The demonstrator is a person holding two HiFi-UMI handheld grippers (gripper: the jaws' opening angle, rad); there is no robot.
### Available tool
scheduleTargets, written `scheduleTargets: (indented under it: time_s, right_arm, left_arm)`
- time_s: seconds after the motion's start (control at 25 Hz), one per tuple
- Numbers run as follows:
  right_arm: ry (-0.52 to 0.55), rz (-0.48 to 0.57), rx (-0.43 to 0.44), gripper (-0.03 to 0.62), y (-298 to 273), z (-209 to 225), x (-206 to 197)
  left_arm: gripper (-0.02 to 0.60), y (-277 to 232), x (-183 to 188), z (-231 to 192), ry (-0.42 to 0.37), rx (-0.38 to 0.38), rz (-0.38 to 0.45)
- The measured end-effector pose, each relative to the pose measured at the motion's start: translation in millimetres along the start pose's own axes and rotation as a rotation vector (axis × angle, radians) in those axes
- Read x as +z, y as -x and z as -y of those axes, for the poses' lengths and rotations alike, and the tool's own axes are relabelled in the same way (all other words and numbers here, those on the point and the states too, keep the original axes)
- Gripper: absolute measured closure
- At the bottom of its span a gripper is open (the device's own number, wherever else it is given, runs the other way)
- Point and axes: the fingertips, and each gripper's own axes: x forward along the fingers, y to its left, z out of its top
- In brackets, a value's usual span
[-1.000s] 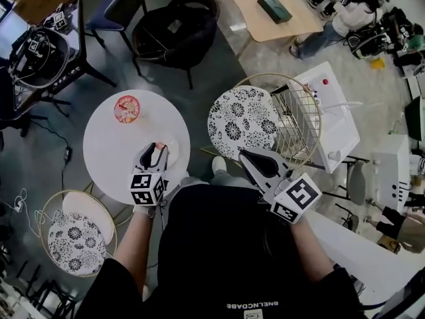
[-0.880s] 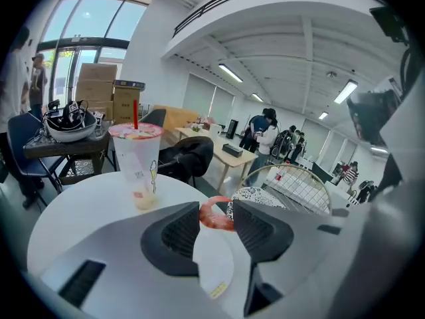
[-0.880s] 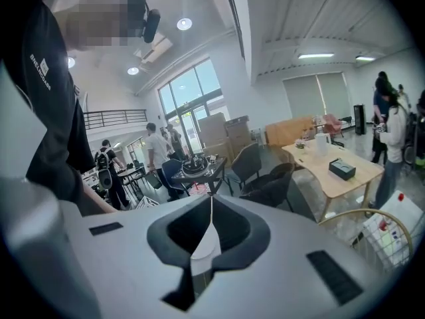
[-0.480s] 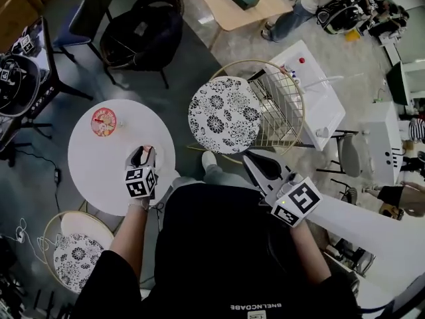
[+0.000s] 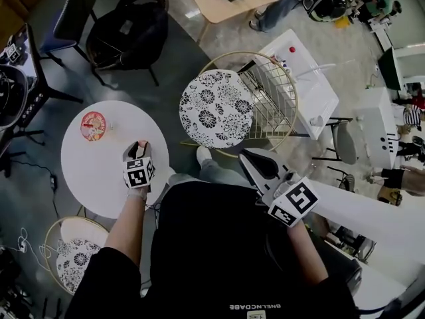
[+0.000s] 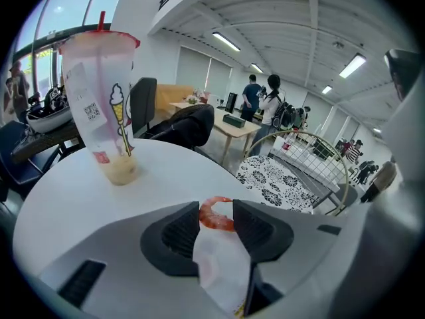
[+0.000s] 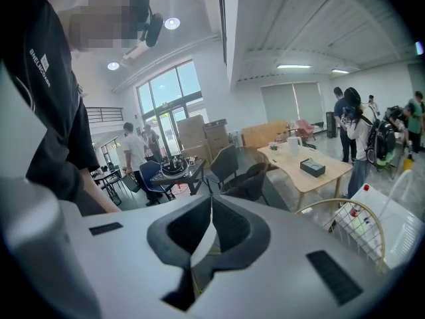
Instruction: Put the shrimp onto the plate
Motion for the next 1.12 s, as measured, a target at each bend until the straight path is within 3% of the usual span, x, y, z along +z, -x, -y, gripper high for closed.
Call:
scheduleTargets:
  time_s: [0.32, 0.64, 1.12]
  right_arm:
    - [0.008, -0.007, -0.006, 0.576, -5, 0, 3]
    - [0.002, -0.016, 0.012, 0.576, -11, -2, 3]
    - [0.007, -0.008, 0.078, 0.576, -20, -7, 4]
  left_arm:
    - [0.423, -6, -13, -4, -0.051, 0.047, -0.076]
    - [0.414, -8, -13, -4, -0.073, 0.028, -0.086]
    - [0.385, 23, 6, 18, -0.037, -0.008, -0.008]
